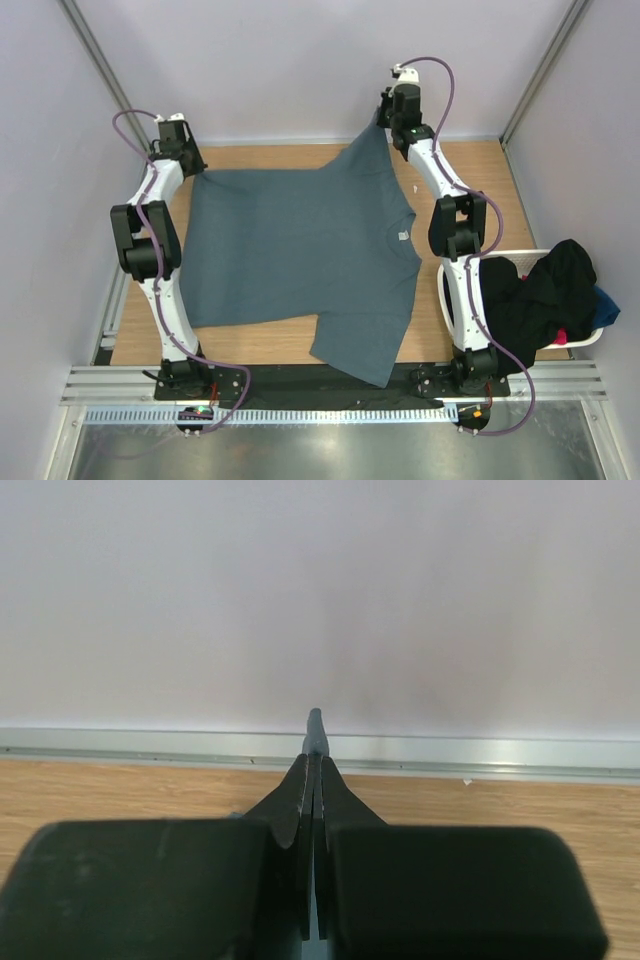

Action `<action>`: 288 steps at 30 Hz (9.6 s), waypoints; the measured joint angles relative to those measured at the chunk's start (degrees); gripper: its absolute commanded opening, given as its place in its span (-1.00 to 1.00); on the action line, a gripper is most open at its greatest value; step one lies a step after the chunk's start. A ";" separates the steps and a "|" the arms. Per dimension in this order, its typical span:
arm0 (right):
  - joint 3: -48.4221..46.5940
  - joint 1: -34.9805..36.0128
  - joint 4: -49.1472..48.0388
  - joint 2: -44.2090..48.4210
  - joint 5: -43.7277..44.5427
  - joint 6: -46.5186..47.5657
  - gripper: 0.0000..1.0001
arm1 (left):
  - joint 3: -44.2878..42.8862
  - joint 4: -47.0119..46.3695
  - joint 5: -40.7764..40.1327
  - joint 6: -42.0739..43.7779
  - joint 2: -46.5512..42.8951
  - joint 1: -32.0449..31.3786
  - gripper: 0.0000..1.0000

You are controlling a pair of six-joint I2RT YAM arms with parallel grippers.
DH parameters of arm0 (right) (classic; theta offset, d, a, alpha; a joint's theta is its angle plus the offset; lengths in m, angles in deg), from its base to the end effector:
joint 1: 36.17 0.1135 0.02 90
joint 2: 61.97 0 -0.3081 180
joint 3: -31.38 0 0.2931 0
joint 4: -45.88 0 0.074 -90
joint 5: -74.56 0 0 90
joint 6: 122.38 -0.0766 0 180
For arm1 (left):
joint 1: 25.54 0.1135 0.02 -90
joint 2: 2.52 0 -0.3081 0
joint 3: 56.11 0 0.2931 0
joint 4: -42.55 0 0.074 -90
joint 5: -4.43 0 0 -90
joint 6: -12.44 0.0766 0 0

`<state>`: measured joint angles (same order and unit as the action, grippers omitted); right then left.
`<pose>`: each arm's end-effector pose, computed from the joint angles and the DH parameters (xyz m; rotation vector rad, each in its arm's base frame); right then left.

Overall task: Fold and stack the t-shirts
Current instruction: Fold the tshirt

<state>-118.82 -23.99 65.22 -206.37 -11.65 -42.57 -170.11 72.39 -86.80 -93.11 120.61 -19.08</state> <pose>0.6935 0.1445 0.2873 0.0157 1.8119 0.2180 0.5909 0.0686 0.2303 -0.4411 2.2078 -0.0611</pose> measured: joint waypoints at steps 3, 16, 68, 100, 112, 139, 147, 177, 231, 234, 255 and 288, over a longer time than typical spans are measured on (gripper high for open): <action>3.48 0.00 -0.63 1.20 -0.85 0.52 -0.98 | 0.00 -0.04 0.83 1.18 0.00 0.02 -1.00; 20.41 -0.04 -3.34 15.23 -5.99 3.34 -0.98 | 7.67 -0.57 3.34 3.06 -1.29 2.47 -1.00; 76.70 -0.04 -6.75 60.92 -7.43 2.32 -0.98 | 32.24 0.96 -1.36 7.23 -21.75 2.27 -1.00; 84.24 -0.04 4.72 67.25 -8.44 2.32 -0.97 | 37.73 1.64 -6.75 7.30 -25.81 -0.13 -1.00; 84.72 -0.04 5.73 69.26 -9.92 2.27 -0.97 | 37.73 2.34 -7.78 7.30 -25.81 -0.13 -1.00; 86.31 1.20 19.10 69.70 -17.57 -0.72 0.40 | 36.35 9.31 -6.49 1.88 -35.39 -1.01 0.63; 81.13 1.53 14.91 64.46 -14.40 -5.11 0.40 | 31.01 9.64 -5.07 -6.84 -33.66 -14.73 0.61; 58.21 11.56 8.15 28.59 -7.08 -1.55 -0.18 | 32.92 11.32 -3.28 -14.60 -32.37 -23.32 0.99; 72.15 32.83 15.80 43.36 0.68 -22.71 0.00 | 37.83 14.88 -6.56 -14.19 -35.34 -23.32 0.99; 70.31 32.81 19.41 43.50 2.12 -22.47 0.22 | 37.81 14.95 -5.99 -14.53 -34.88 -23.32 0.99; 84.08 16.63 27.91 58.27 12.81 -33.57 0.08 | 29.75 14.78 -2.75 -21.68 -25.59 -41.72 0.92; 87.49 16.70 27.54 66.18 6.49 -33.75 -0.98 | 26.45 16.20 -3.28 -19.93 -21.00 -46.18 0.89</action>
<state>-31.33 -7.29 92.76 -140.19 -5.16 -76.32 -143.67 88.58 -90.08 -113.05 99.61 -65.27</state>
